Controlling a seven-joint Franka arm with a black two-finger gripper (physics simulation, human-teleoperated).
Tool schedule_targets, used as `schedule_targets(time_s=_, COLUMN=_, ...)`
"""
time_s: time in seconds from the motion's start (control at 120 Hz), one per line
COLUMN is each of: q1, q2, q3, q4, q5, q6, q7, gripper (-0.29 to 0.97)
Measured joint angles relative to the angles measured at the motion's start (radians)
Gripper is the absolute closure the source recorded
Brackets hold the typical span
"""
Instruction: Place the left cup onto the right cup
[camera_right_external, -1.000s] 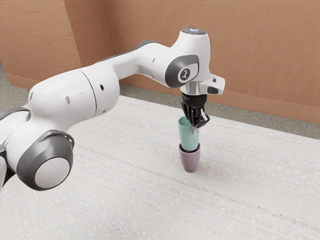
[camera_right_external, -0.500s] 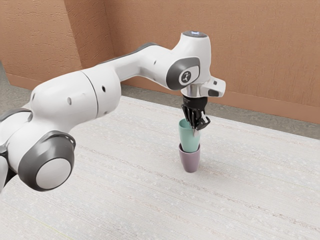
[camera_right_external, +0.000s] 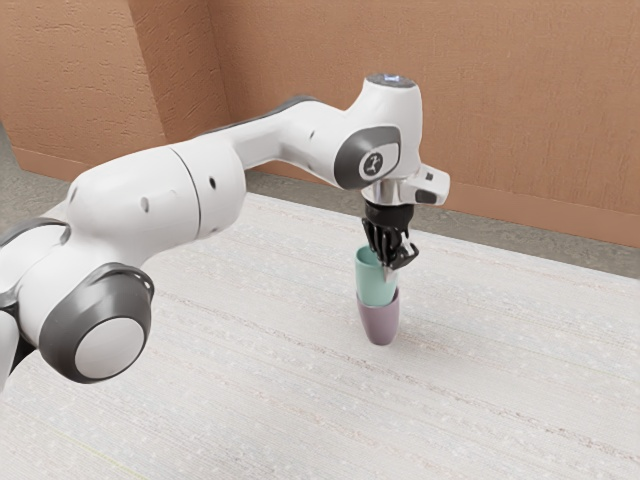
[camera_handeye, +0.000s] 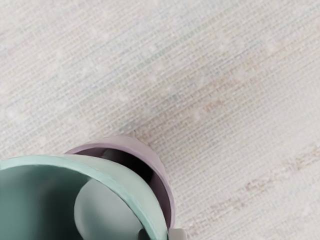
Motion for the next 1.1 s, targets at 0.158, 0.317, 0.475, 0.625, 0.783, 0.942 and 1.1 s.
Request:
schedule_targets(time_s=0.158, q1=0.0, q2=0.0, q3=0.0, q4=-0.001, q5=-0.002, q6=0.004, q7=0.0, gripper=0.75)
schedule_targets(time_s=0.317, q1=-0.001, q2=0.004, q3=0.0, q4=-0.002, q5=-0.007, q6=0.011, q7=0.001, gripper=0.58)
schedule_targets(time_s=0.475, q1=-0.002, q2=0.005, q3=0.0, q4=-0.002, q5=-0.009, q6=0.016, q7=0.003, gripper=0.36)
schedule_targets(time_s=0.625, q1=-0.002, q2=0.005, q3=0.0, q4=-0.002, q5=-0.011, q6=0.018, q7=0.006, gripper=0.18)
schedule_targets(time_s=0.783, q1=-0.002, q2=0.004, q3=0.0, q4=-0.002, q5=-0.012, q6=0.019, q7=0.008, gripper=0.08)
schedule_targets(time_s=0.942, q1=-0.003, q2=-0.007, q3=0.0, q4=-0.002, q5=-0.012, q6=0.017, q7=0.01, gripper=0.04)
schedule_targets(time_s=1.1, q1=-0.004, q2=-0.03, q3=0.001, q4=-0.003, q5=-0.013, q6=0.011, q7=0.011, gripper=0.02)
